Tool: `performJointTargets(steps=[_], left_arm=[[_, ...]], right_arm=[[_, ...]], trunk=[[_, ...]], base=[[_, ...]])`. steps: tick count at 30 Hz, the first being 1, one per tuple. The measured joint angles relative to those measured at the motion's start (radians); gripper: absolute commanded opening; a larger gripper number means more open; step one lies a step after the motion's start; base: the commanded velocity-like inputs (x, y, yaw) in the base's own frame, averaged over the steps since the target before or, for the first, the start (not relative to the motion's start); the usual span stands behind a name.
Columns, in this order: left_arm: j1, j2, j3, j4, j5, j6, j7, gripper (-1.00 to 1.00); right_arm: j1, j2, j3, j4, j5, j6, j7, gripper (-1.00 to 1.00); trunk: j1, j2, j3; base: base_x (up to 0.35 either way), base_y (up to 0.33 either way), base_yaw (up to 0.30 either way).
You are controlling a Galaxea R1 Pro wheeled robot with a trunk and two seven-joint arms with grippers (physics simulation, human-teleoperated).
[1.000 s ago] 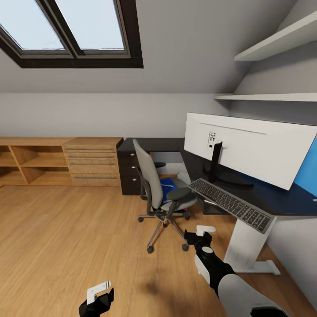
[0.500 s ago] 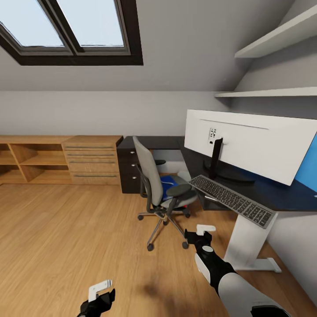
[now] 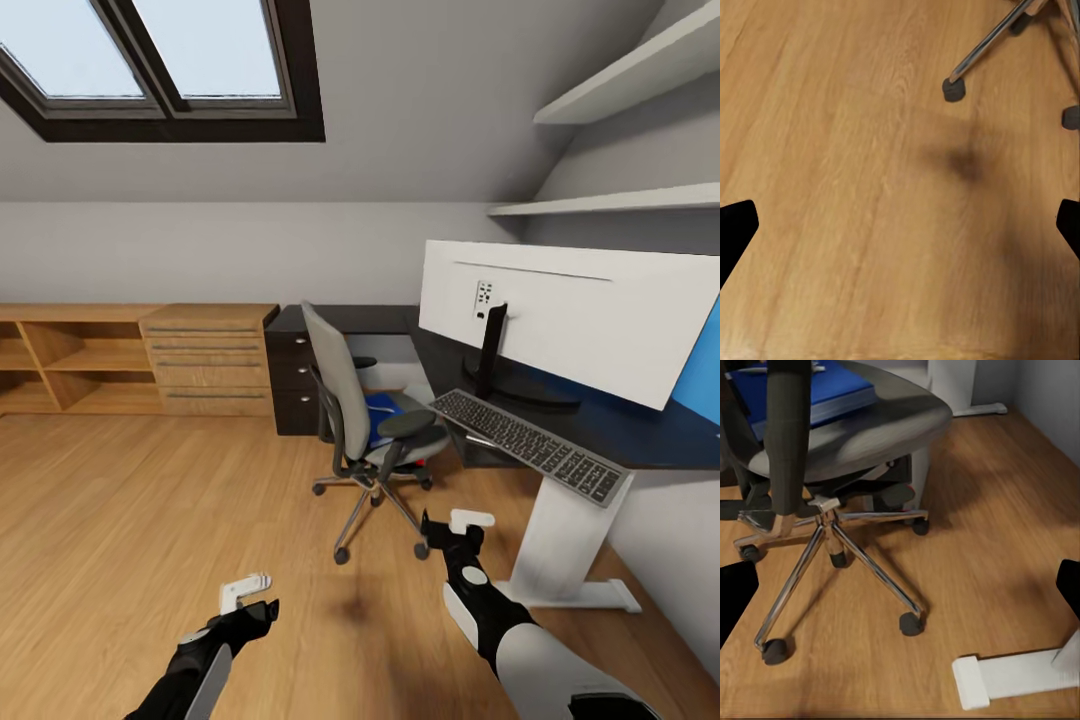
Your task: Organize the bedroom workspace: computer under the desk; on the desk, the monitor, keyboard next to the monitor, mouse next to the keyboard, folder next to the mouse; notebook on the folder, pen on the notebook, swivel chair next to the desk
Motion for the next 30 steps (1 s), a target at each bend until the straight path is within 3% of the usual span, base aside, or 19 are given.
performJointTargets(steps=[9, 12, 16, 19, 25, 30], left_arm=[[-0.001, -0.015, 0.001, 0.074, -0.001, -0.031, -0.001, 1.0], [-0.001, -0.017, 0.0, 0.139, -0.001, -0.107, -0.002, 1.0], [-0.001, -0.017, -0.002, 0.186, -0.005, -0.265, -0.003, 1.0], [-0.001, -0.018, -0.003, 0.203, -0.03, -0.312, -0.003, 1.0], [0.0, -0.021, -0.004, 0.215, -0.093, -0.341, -0.004, 1.0], [0.0, -0.021, -0.004, 0.219, -0.108, -0.346, -0.004, 1.0]], right_arm=[[0.0, -0.001, 0.001, 0.008, 0.0, -0.006, -0.002, 1.0], [0.0, -0.001, 0.002, 0.01, 0.002, -0.01, -0.001, 1.0], [0.0, -0.001, 0.002, 0.013, 0.005, -0.013, 0.002, 1.0], [0.001, -0.002, 0.003, 0.013, 0.007, -0.015, 0.003, 1.0], [0.0, -0.012, 0.003, 0.013, 0.006, -0.015, 0.006, 1.0], [0.0, -0.02, 0.003, 0.012, 0.006, -0.014, 0.006, 1.0]], trunk=[[0.035, -0.063, -0.028], [0.046, -0.084, -0.038], [0.061, -0.112, -0.05], [0.073, -0.133, -0.06], [0.096, -0.175, -0.078], [0.115, -0.21, -0.094]], base=[[0.0, 0.0, 0.0], [0.0, 0.0, 0.0], [0.0, 0.0, 0.0], [0.0, 0.0, 0.0], [0.0, 0.0, 0.0], [0.0, 0.0, 0.0]])
